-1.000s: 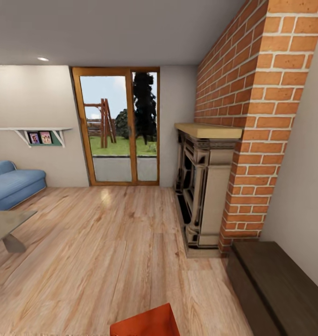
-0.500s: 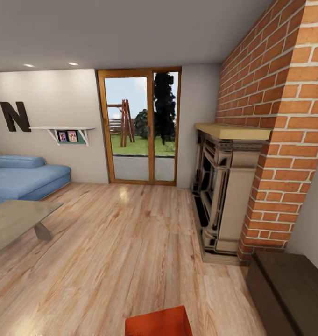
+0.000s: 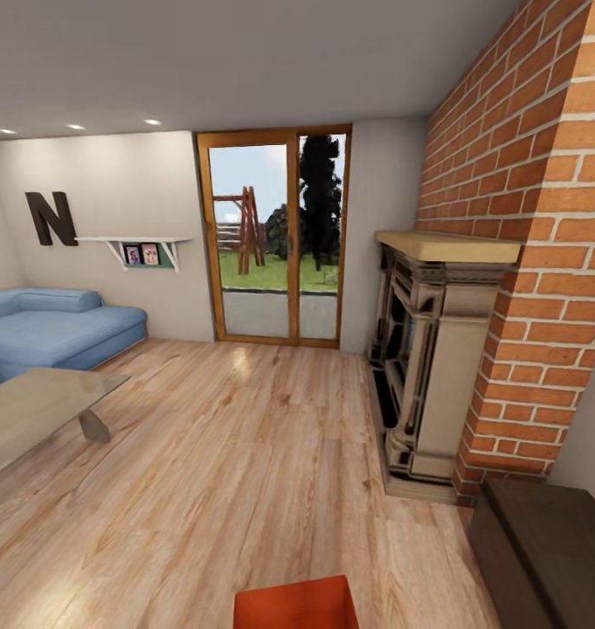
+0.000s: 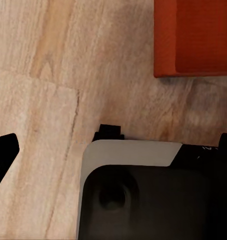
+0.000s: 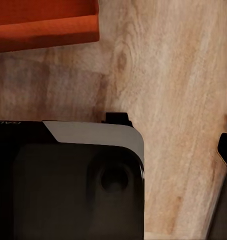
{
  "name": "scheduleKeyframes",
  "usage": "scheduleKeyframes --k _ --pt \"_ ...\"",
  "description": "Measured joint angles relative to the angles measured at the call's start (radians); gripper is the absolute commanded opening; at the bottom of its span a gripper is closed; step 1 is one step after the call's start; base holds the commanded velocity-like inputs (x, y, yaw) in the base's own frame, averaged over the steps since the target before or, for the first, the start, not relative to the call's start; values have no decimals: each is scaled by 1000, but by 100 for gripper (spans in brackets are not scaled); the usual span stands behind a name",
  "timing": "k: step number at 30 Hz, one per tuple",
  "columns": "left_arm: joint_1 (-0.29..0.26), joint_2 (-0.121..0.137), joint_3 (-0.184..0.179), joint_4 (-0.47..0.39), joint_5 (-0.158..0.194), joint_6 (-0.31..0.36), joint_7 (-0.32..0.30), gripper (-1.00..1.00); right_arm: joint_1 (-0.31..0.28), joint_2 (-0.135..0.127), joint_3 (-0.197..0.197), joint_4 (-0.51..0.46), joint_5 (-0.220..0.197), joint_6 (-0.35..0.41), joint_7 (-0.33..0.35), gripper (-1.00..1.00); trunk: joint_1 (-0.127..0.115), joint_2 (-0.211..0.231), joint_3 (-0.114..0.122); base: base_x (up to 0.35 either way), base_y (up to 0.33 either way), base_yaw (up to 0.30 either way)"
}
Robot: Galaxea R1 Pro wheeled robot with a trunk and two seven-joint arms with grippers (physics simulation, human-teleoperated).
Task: Move the two storage containers from the living room to the garage. In the garage, place one container on the floor and stack the other container on top of it (either order is fine).
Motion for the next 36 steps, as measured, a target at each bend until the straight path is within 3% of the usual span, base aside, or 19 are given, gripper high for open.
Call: scheduleKeyframes --k 11,24,36 --pt "0 0 0 0 0 0 0 100 0 0 0 0 0 0 1 100 0 0 0 0 -85 6" --pt "0 0 1 0 0 0 0 100 0 0 0 0 0 0 1 100 0 0 0 0 -1 233" --pt "0 0 1 0 0 0 0 100 0 0 0 0 0 0 0 100 0 0 0 0 -118 26"
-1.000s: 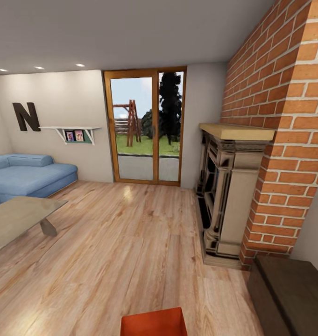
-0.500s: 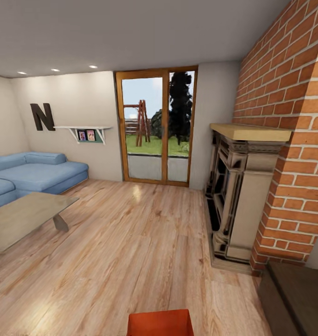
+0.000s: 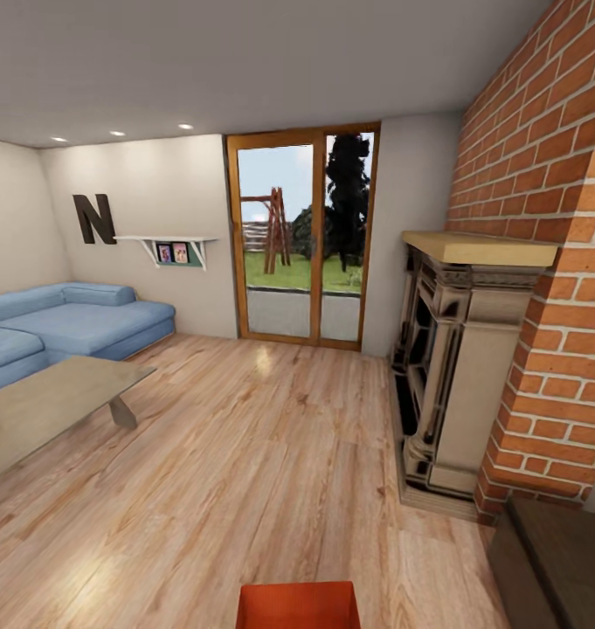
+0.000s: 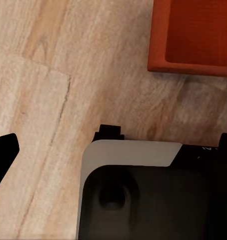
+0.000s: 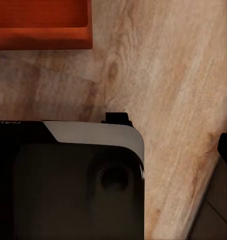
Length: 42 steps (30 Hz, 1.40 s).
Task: Move the two storage containers from the living room to the garage. In the garage, place one container on the floor and stack the other container on top of it (either order is fine).
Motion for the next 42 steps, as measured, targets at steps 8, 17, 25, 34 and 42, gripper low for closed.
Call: scheduleKeyframes --k 8,17,25,34,42 --pt "0 0 0 0 0 0 0 100 0 0 0 0 0 0 0 100 0 0 0 0 -19 0" --pt "0 0 0 0 0 0 0 100 0 0 0 0 0 -1 0 100 0 0 0 0 -13 0" --pt "0 0 -1 0 0 0 0 100 0 0 0 0 -1 2 0 100 0 0 0 0 0 0" --pt "0 0 0 0 0 0 0 100 0 0 0 0 -5 7 -1 100 0 0 0 0 0 0" --pt "0 0 0 0 1 0 0 100 0 -1 1 0 1 -1 0 100 0 0 0 0 0 0"
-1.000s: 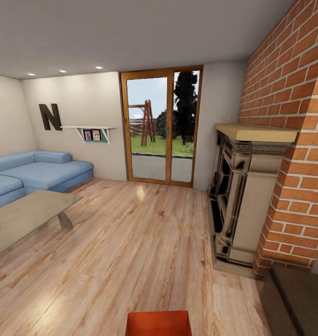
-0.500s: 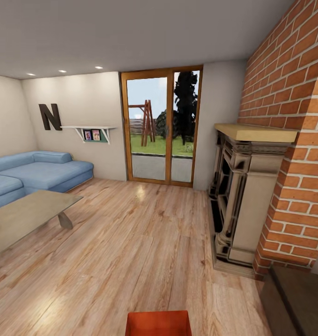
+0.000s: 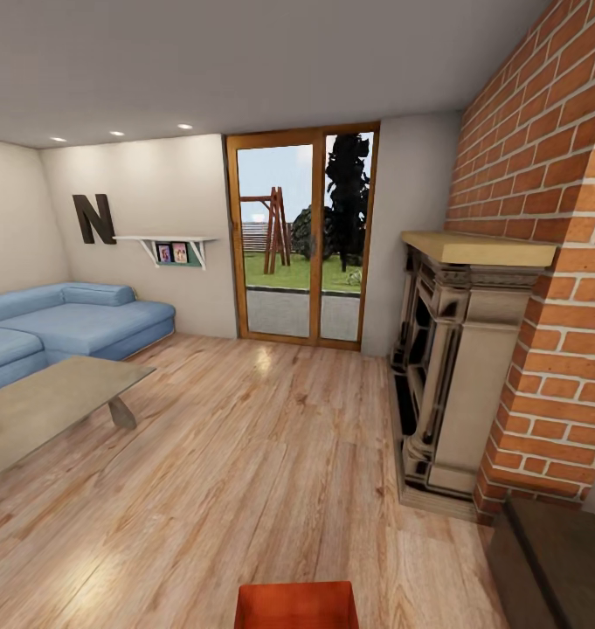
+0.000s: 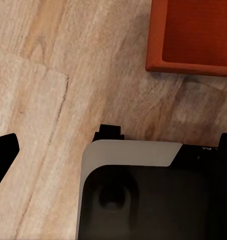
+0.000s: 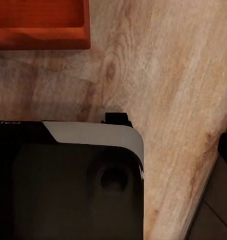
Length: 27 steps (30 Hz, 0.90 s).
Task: Move the two storage containers from the living room to the garage. In the garage, place one container on the floor and stack the other container on top of it (either order is fine).
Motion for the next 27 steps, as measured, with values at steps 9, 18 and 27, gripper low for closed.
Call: scheduleKeyframes --k 9,18,27 --pt "0 0 1 0 0 0 0 100 0 0 1 0 -6 2 -1 100 0 0 -4 0 0 0" --pt "0 0 0 0 0 0 0 100 0 -5 1 0 -6 2 0 100 0 0 -18 0 0 0" --pt "0 1 1 0 2 0 0 100 0 -5 1 0 -6 1 -1 100 0 0 -32 0 0 0"
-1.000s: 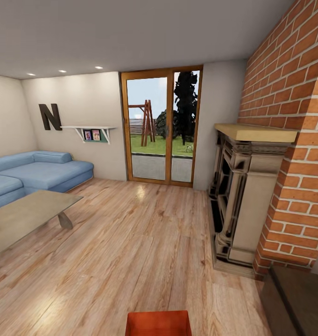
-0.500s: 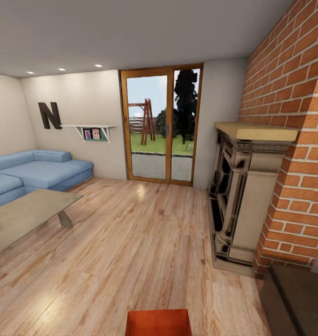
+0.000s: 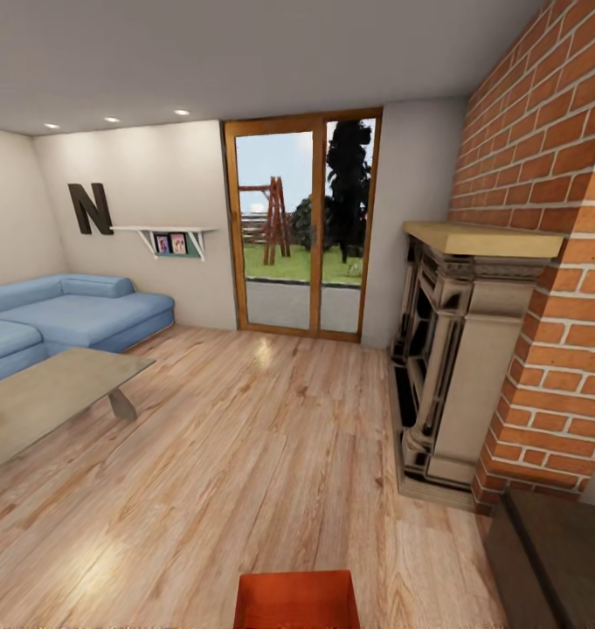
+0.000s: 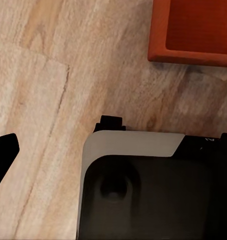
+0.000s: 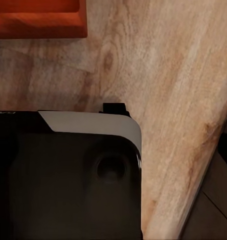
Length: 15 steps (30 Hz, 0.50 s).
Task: Move the two storage containers from the living room to the garage. In the garage, place one container on the floor and stack the other container on top of it (either order is fine).
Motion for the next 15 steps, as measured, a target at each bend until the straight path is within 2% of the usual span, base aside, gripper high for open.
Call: scheduleKeyframes --k 15 --pt "0 -1 0 0 0 0 0 100 0 0 0 0 0 0 1 100 0 0 -24 0 0 0"
